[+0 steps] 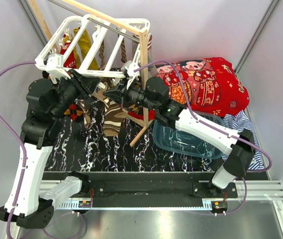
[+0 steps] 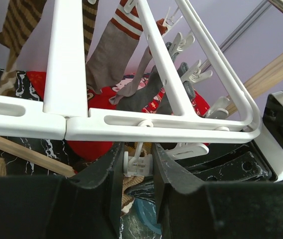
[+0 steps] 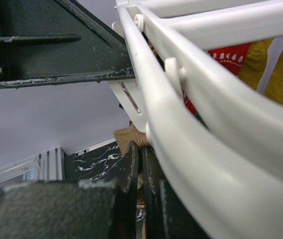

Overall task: Clip the socks to the hanger
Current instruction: Clamp the sock onto the hanger.

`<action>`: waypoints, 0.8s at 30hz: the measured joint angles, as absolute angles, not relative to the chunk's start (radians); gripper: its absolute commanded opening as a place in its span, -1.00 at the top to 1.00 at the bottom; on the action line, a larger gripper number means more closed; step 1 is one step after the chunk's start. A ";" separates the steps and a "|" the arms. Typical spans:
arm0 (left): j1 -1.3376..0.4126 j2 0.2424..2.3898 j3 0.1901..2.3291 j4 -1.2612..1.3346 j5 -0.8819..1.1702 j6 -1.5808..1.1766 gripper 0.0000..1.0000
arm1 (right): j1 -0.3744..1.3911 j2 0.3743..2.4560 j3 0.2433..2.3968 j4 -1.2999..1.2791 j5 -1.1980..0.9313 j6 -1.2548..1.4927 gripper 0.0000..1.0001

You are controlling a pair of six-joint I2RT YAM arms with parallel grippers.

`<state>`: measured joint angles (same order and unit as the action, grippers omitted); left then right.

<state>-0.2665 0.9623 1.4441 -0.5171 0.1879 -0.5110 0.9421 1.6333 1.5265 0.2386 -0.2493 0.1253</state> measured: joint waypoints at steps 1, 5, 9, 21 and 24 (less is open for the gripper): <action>-0.266 0.962 1.444 -0.516 0.191 -0.514 1.00 | 0.942 1.633 1.528 0.239 -0.250 0.125 1.00; -0.266 0.962 1.444 -0.509 0.202 -0.521 1.00 | 0.942 1.633 1.534 0.239 -0.253 0.124 1.00; -0.266 0.962 1.444 -0.500 0.213 -0.526 1.00 | 0.942 1.634 1.543 0.238 -0.255 0.124 1.00; -0.266 0.963 1.430 -0.476 0.221 -0.533 0.78 | 0.942 1.634 1.554 0.234 -0.256 0.116 1.00; -0.266 0.963 1.430 -0.471 0.221 -0.533 0.58 | 0.942 1.635 1.562 0.225 -0.256 0.113 1.00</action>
<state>-0.2657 0.9630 1.4303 -0.4709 0.2211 -0.5327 0.9421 1.6352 1.5623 0.2249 -0.2558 0.1127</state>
